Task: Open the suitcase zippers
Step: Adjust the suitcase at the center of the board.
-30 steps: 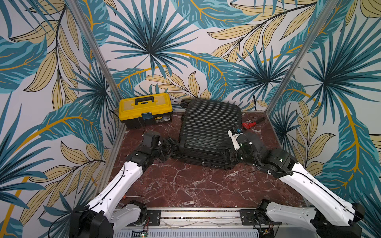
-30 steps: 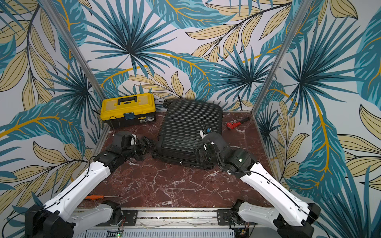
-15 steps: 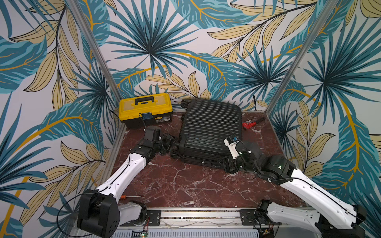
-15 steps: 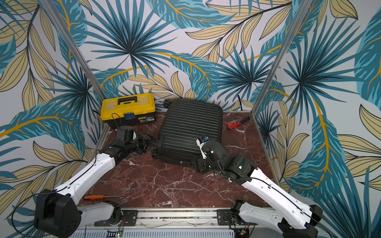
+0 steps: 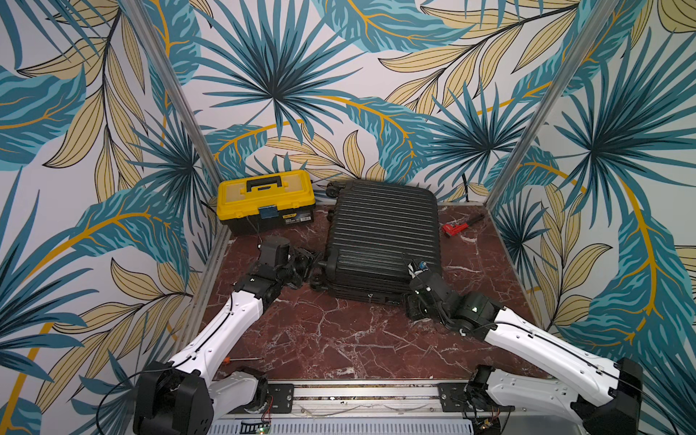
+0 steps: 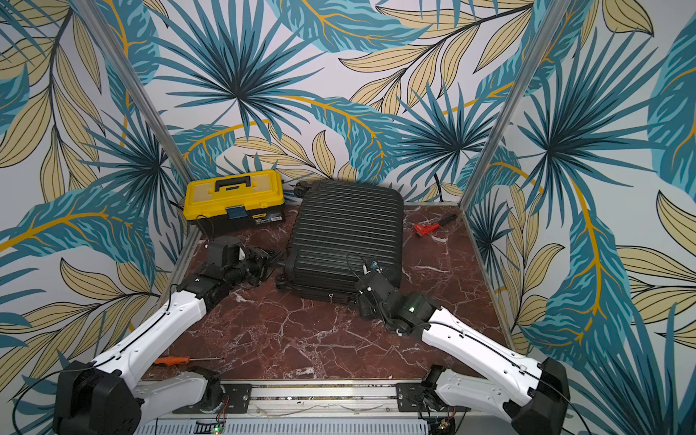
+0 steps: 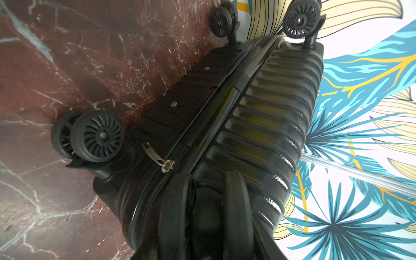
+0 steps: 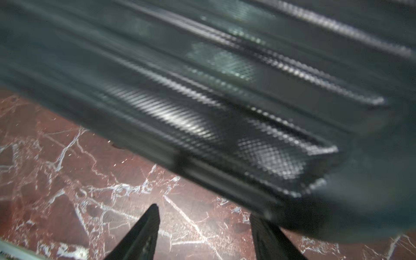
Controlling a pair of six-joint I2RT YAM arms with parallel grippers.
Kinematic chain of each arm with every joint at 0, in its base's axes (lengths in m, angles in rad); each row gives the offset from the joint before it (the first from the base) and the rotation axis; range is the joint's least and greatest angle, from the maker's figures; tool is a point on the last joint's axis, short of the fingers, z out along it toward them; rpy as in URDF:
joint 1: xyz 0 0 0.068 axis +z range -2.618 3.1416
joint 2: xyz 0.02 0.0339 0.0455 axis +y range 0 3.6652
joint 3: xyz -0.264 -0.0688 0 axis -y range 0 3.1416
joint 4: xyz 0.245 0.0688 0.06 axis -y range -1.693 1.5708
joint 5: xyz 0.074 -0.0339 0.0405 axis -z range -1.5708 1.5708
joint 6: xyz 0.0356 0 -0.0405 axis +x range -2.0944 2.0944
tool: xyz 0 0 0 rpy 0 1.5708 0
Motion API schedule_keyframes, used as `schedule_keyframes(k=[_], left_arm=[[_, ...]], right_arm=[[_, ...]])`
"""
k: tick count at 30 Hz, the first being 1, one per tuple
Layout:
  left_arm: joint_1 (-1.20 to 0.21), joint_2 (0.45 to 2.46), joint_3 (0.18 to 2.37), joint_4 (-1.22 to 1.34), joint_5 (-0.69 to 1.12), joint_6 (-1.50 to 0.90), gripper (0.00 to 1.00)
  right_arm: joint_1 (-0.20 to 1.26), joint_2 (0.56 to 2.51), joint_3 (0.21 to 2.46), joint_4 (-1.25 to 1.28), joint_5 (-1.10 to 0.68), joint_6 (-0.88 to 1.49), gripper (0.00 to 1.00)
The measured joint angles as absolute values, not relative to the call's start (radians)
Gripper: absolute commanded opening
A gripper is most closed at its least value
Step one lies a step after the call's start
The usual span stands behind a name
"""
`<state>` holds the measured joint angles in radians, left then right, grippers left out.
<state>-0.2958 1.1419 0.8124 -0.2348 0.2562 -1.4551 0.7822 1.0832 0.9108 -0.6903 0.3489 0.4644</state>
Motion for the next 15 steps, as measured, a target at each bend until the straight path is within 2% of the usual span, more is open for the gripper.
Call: schedule_keyframes(k=[4,7,9,15], left_arm=[[-0.392,1.076,0.772,-0.233,0.149,-1.529,0.23],[-0.465,1.058,0.762,-0.220,0.064,-1.576,0.23],[-0.496,1.060,0.762,-0.215,0.020,-1.596,0.23],[-0.550,1.063,0.762,-0.212,-0.075,-1.627,0.23]], right_arm=[[0.647,1.137,0.925,-0.611,0.336,0.415,0.67],[0.599,1.165,0.934,-0.575,0.321,0.354,0.67],[0.613,1.126,0.877,-0.488,0.292,0.305,0.69],[0.753,0.873,0.475,-0.087,0.230,0.144,0.70]])
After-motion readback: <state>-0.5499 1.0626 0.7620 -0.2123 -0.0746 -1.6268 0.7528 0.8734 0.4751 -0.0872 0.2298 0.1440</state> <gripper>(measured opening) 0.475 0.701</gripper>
